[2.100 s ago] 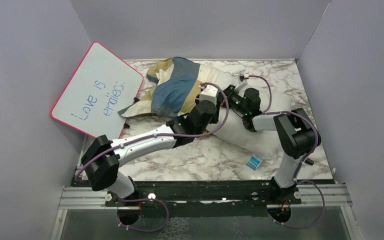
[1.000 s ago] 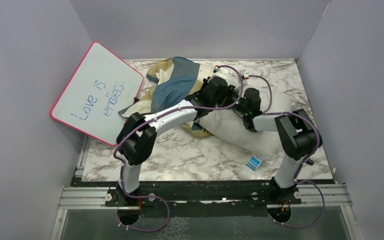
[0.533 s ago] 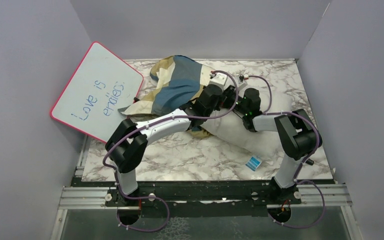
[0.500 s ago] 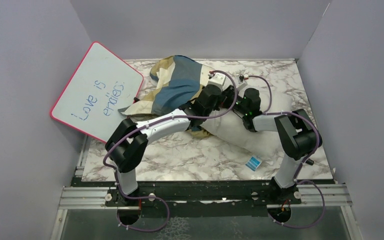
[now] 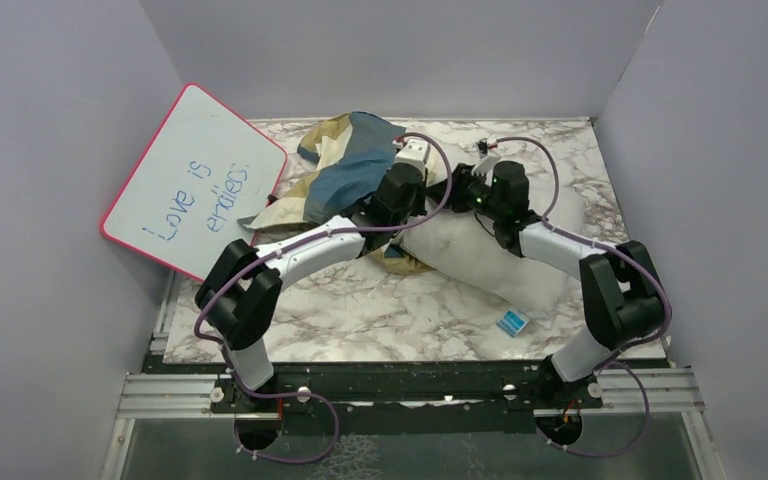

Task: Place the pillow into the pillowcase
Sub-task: Stuff the pillow into the pillowcase.

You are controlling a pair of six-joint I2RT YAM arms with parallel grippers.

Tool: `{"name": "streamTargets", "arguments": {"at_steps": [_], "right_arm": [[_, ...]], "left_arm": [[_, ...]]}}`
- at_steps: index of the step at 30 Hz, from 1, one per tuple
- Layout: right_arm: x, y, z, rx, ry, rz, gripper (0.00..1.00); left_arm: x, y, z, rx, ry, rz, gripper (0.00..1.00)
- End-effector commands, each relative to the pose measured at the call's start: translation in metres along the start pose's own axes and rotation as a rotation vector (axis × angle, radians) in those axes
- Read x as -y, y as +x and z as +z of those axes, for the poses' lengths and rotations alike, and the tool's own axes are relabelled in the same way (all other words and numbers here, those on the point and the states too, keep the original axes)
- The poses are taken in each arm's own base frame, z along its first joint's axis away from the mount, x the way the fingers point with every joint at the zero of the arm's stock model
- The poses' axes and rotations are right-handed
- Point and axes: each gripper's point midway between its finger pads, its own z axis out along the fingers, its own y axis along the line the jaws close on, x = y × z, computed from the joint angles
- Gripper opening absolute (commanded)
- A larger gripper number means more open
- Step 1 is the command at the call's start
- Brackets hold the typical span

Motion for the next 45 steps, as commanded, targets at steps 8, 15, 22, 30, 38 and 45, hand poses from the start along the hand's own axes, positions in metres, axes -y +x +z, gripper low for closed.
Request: {"name": "streamTargets", "arguments": {"at_steps": [8, 15, 22, 30, 38, 45], "right_arm": [[0.005, -0.057, -0.043, -0.166, 0.112, -0.227, 0.66], [0.045, -0.112, -0.031, -0.175, 0.116, -0.233, 0.77], [0.085, -0.118, 0.009, -0.279, 0.005, -0.190, 0.80], [0.076, 0.000, 0.019, -0.501, -0.212, -0.056, 0.70], [0.033, -0.007, 0.008, -0.412, -0.243, -0.151, 0.10], [-0.057, -0.110, -0.027, -0.095, -0.299, -0.486, 0.00]], "left_arm": [[-0.029, 0.054, 0.004, -0.108, -0.020, -0.012, 0.25], [-0.033, 0.063, -0.005, -0.120, -0.019, -0.017, 0.25], [-0.033, 0.078, -0.007, -0.140, -0.004, -0.045, 0.25], [-0.038, 0.103, -0.010, -0.175, -0.009, -0.061, 0.25], [-0.038, 0.112, -0.003, -0.163, 0.007, -0.048, 0.25], [0.001, 0.039, 0.023, -0.014, 0.104, -0.057, 0.23]]}}
